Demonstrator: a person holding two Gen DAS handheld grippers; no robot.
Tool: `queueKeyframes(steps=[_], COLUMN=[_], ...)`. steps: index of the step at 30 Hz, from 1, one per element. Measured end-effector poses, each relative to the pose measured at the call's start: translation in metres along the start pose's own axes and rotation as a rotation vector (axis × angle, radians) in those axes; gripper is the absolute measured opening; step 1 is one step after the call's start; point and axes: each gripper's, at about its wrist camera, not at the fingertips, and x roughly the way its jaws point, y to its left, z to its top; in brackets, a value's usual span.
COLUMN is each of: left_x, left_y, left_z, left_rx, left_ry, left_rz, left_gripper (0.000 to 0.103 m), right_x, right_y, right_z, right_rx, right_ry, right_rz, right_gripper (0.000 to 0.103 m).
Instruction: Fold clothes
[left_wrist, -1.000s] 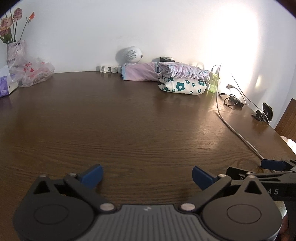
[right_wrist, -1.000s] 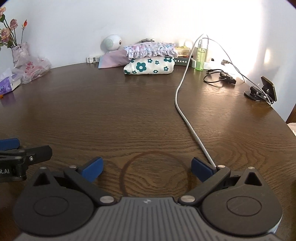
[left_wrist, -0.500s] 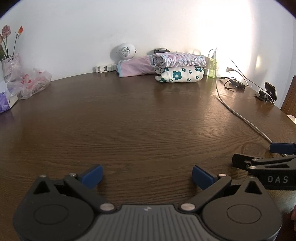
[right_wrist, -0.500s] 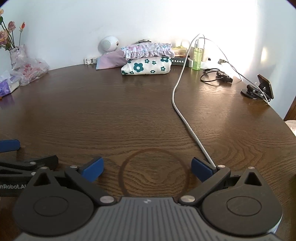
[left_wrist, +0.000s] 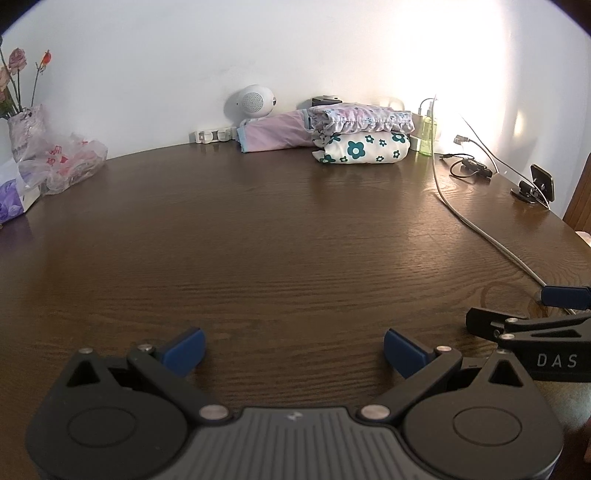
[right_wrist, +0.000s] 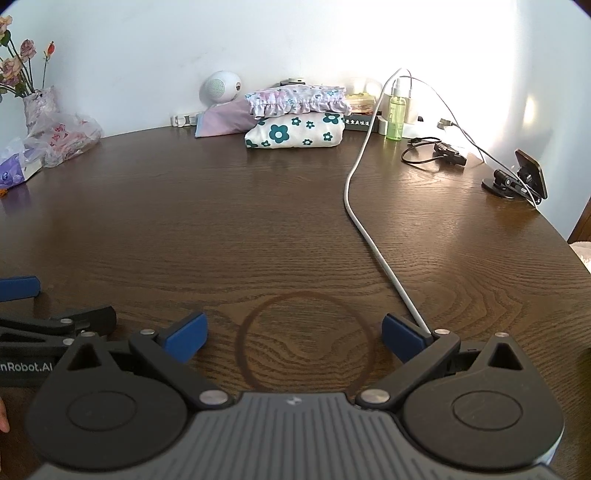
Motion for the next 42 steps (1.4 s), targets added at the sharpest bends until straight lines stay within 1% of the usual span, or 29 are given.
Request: queueKeyframes(steps=[3,7,14,19,42], left_x=[-0.0008,-0.001,-0.0007,-0.0008,0.0002], left_y=[-0.0005,-0.0006,-0.0004,0.0001,-0.0008], left_z=[-0.0003,-0.0005,-0.0004,-0.0004,0.001], left_rx=[0.0,-0.001,0.0,0.0,-0.008], left_ry=[0.0,0.0,0.0,0.0,-0.001], left_rz=[0.001,0.0,0.0,0.0,0.012], left_gripper=[0.103,0.103,0.103,0.103,0.103], right_x=[-0.0003,-0.0021,-0.0021,-0.0039,-0.0037], right_y=[0.0001,-0.0018,-0.0013,-0.0038,-0.0038], right_z=[-0.0004,-0.0018,-0.0025,-0.0035,-0.0028], right_rx=[-0.002,-0.017,-0.023,-0.035,-0.039], right_ry=[0.0,0.0,0.001,0.001,0.001], right_rz=[0.001,0.022,0.024,0.045,0.046], right_gripper=[0.103,0.102,0.102,0.102,0.103])
